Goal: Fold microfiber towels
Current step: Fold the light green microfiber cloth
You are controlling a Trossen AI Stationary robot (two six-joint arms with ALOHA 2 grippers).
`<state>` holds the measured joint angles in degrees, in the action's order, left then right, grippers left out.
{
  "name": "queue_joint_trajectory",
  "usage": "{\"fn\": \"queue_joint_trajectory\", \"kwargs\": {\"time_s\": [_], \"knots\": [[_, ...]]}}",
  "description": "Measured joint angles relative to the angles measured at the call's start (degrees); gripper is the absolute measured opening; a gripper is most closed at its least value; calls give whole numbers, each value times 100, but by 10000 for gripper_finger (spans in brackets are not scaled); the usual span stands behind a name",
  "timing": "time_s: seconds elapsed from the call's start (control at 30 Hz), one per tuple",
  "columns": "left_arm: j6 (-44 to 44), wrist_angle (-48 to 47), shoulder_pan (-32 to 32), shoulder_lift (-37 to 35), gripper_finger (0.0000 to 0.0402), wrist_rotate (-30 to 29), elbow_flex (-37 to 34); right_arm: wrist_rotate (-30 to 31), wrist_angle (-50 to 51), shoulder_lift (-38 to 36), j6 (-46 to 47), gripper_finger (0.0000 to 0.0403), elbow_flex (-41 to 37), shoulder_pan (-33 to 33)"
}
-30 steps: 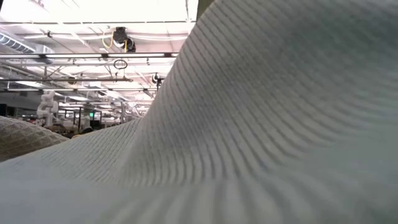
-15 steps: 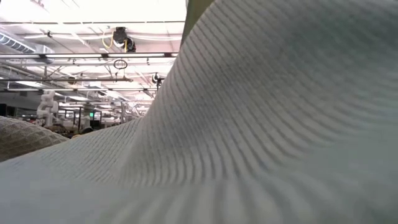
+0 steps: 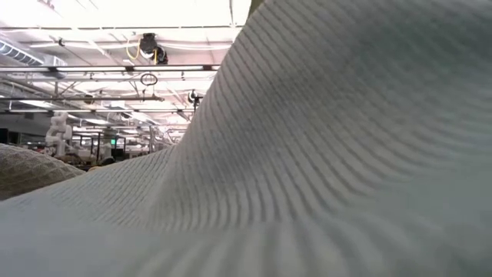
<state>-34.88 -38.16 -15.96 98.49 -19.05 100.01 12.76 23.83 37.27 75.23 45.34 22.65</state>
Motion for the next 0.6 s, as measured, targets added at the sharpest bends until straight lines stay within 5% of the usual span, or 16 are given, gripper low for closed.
{"fn": "queue_joint_trajectory", "kwargs": {"time_s": [0.27, 0.47, 0.6], "knots": [[883, 888, 1174, -439, 3, -208, 7, 1149, -491, -311, -1258, 2, 733, -1274], [1442, 2169, 1933, -362, 3, 374, 2, 931, -18, -174, -2414, 2, 1606, -2678], [1534, 2385, 2143, -359, 4, 433, 4, 175, 358, 122, -2666, 2, 2063, -3512]]}}
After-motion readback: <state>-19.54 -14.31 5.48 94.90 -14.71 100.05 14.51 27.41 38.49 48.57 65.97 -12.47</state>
